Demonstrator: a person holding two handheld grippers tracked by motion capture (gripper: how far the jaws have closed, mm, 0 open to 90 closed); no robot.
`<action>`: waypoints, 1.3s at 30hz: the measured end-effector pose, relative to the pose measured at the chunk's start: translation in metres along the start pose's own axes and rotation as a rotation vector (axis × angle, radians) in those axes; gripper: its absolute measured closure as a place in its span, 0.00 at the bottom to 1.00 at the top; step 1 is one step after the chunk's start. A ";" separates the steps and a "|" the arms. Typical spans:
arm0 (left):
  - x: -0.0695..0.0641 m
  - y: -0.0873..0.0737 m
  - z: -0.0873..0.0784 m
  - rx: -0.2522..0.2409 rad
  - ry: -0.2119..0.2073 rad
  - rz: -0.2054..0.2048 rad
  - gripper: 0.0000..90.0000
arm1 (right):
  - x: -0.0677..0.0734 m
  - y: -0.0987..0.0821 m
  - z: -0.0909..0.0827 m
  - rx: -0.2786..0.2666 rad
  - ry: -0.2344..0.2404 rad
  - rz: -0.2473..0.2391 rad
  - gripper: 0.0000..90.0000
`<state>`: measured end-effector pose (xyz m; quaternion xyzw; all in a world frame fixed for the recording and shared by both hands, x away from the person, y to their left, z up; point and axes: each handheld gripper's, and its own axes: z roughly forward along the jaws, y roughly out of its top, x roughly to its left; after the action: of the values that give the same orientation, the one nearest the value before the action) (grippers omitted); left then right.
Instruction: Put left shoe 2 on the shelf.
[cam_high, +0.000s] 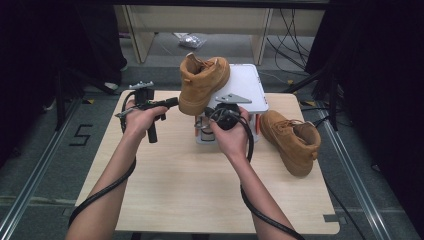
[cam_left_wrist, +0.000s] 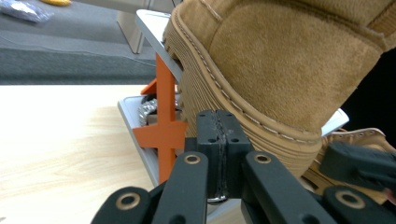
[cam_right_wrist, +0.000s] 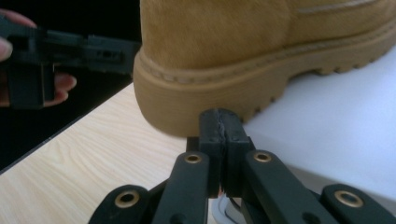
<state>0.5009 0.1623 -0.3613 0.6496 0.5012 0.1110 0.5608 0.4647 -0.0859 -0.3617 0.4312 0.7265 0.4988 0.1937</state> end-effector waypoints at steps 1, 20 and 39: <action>0.000 0.000 0.000 0.003 -0.002 0.005 0.99 | 0.001 0.002 0.004 -0.001 0.003 -0.005 1.00; -0.023 -0.001 0.013 0.020 -0.041 0.007 0.99 | -0.014 0.007 0.005 0.006 -0.076 0.002 1.00; -0.037 -0.004 0.031 0.053 -0.072 0.010 0.99 | -0.032 0.009 0.001 0.021 -0.143 0.017 1.00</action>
<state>0.5031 0.1142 -0.3594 0.6702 0.4801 0.0771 0.5607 0.4868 -0.1102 -0.3592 0.4737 0.7125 0.4606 0.2363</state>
